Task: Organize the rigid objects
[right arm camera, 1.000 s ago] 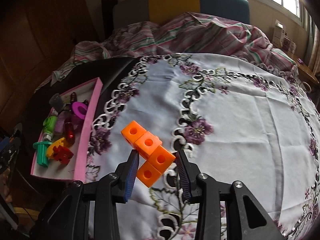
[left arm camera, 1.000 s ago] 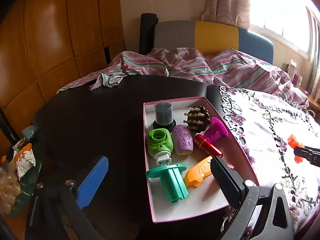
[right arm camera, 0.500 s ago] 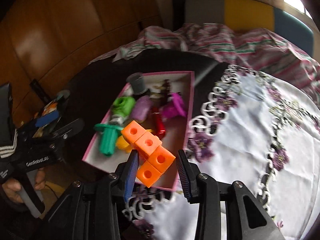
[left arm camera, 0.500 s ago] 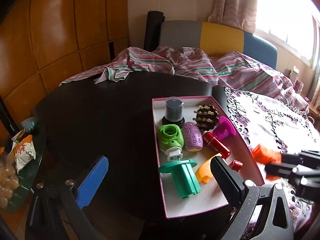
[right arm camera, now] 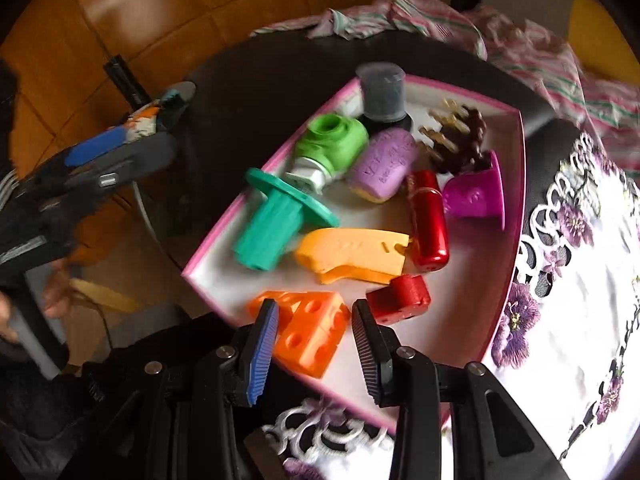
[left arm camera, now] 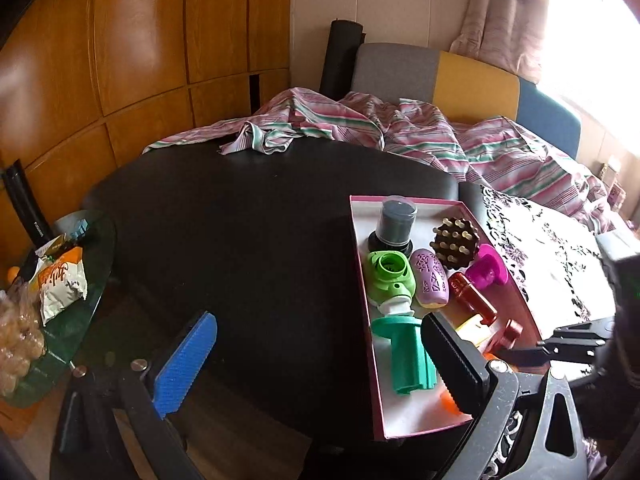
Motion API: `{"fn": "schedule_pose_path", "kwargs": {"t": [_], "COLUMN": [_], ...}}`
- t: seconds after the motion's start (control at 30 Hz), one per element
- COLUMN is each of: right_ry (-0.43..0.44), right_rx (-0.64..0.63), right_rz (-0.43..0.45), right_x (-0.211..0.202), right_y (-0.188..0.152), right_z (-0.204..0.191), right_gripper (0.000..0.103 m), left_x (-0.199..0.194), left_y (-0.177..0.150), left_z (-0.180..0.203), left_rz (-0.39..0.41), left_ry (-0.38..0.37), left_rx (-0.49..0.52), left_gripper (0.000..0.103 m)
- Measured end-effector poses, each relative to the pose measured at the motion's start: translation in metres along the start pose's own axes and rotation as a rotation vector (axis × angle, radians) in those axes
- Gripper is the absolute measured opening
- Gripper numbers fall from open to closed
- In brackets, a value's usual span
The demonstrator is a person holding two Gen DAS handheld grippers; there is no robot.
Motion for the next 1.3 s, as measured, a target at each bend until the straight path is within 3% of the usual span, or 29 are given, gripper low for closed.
{"fn": "schedule_pose_path", "kwargs": {"t": [0.17, 0.4, 0.47, 0.53, 0.6, 0.87, 1.1, 1.3], "right_ry": [0.017, -0.017, -0.044, -0.059, -0.079, -0.265, -0.295, -0.31], "right_rx": [0.036, 0.074, 0.09, 0.111, 0.136, 0.244, 0.33, 0.322], "right_rz": [0.025, 0.065, 0.101, 0.147, 0.196, 0.34, 0.375, 0.37], "right_x": [0.001, -0.006, -0.013, -0.021, -0.029, -0.049, -0.06, -0.06], "right_y": [-0.003, -0.015, -0.018, -0.022, -0.027, -0.03, -0.038, -0.041], "right_z": [0.004, -0.002, -0.006, -0.009, -0.012, -0.017, -0.006, -0.014], "right_gripper": [0.038, 0.049, 0.059, 0.078, 0.085, 0.088, 0.088, 0.088], "left_x": [0.004, 0.001, 0.0, -0.003, -0.006, -0.019, -0.027, -0.032], "left_y": [-0.002, -0.005, -0.005, -0.006, -0.006, -0.008, -0.011, -0.013], "left_z": [0.003, 0.013, 0.016, 0.018, 0.02, 0.024, 0.025, 0.023], "left_rz": [-0.015, -0.015, -0.014, -0.01, -0.005, 0.01, 0.012, 0.038], "left_ry": [-0.008, -0.016, -0.019, -0.026, -0.034, -0.052, -0.063, -0.034], "left_rx": [0.005, 0.021, 0.022, 0.02, 0.02, 0.012, 0.007, -0.001], "left_gripper": [0.103, 0.103, 0.103, 0.103, 0.103, 0.103, 0.103, 0.103]}}
Point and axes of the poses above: each gripper's, at about its wrist camera, not at the fingertips, and x roughly the way its jaws point, z to its right, y to its top, the point moved 4 cm from there along x, roughly the way its jaws point, and after that the axes turned 5 degrees about -z, right-handed, at the moved point
